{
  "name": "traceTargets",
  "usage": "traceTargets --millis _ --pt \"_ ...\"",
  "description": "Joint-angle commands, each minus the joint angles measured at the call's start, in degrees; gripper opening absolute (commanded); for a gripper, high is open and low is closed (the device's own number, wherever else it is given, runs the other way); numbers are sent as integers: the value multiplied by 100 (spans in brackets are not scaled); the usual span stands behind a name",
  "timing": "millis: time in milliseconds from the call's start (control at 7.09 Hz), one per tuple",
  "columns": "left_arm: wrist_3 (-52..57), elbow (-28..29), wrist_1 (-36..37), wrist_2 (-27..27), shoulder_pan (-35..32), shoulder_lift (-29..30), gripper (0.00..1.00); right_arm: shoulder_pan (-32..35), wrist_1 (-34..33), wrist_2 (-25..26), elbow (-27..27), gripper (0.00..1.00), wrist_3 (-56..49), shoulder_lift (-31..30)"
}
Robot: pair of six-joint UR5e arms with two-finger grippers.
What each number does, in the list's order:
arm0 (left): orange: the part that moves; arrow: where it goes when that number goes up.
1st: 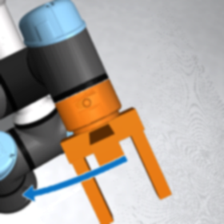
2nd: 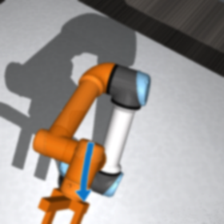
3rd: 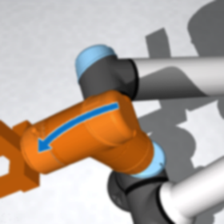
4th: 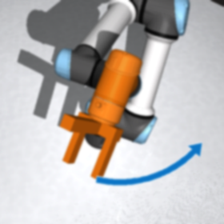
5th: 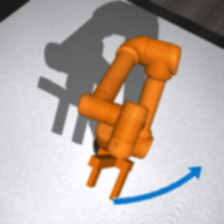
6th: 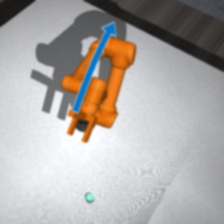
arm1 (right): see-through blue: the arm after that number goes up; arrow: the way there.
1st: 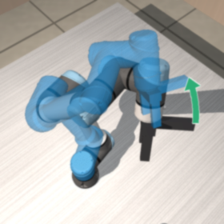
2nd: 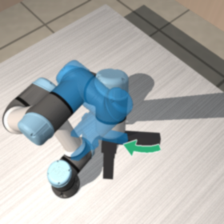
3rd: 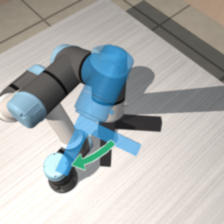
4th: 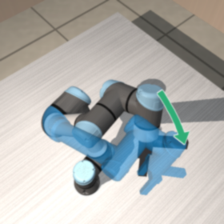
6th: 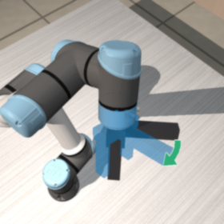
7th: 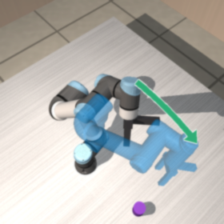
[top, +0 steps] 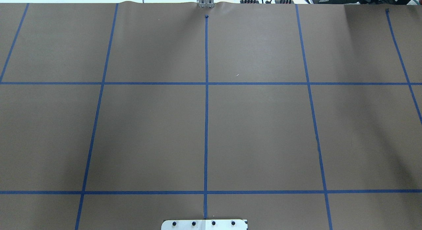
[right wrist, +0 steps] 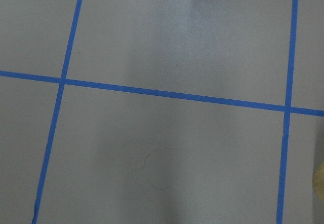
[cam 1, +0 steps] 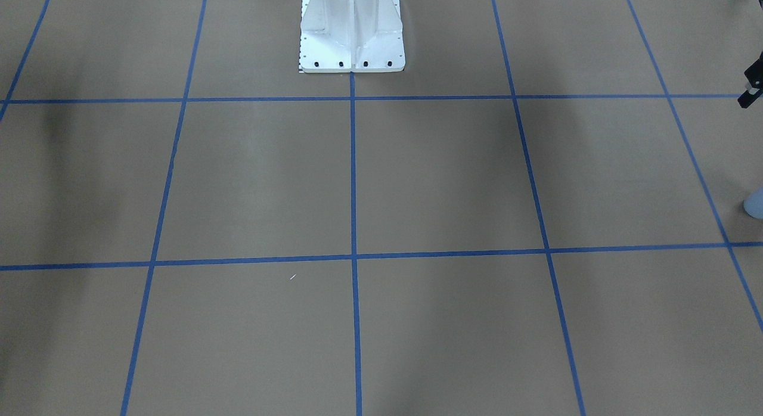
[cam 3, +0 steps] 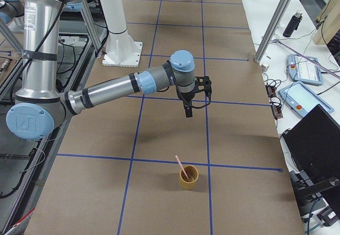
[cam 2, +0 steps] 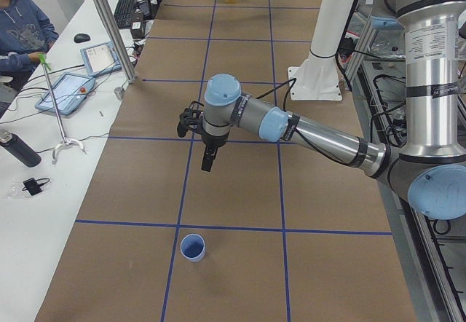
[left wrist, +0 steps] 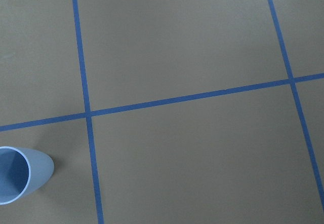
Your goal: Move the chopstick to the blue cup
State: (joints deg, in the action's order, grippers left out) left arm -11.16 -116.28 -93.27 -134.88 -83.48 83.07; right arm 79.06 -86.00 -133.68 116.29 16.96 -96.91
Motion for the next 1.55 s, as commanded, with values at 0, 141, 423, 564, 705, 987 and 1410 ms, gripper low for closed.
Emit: traceTargets --millis 0,141,423,564,705,987,1410 --pt "0 -26 1 119 7 7 98 22 -14 53 7 100 -95 -117" --pt "0 0 1 111 7 7 98 22 -22 88 -19 100 -166 -205" --pt "0 -17 1 102 7 -37 98 83 -31 194 7 100 -307 -284" --pt "52 0 -7 102 -2 -72 98 197 -31 194 7 100 -307 -337" --pt "53 105 -51 76 15 -63 98 250 -14 159 16 100 -316 -346" --pt "27 158 -122 67 15 -63 98 330 4 71 16 100 -324 -364" --pt "52 341 -148 58 24 -37 98 321 4 70 16 100 -324 -320"
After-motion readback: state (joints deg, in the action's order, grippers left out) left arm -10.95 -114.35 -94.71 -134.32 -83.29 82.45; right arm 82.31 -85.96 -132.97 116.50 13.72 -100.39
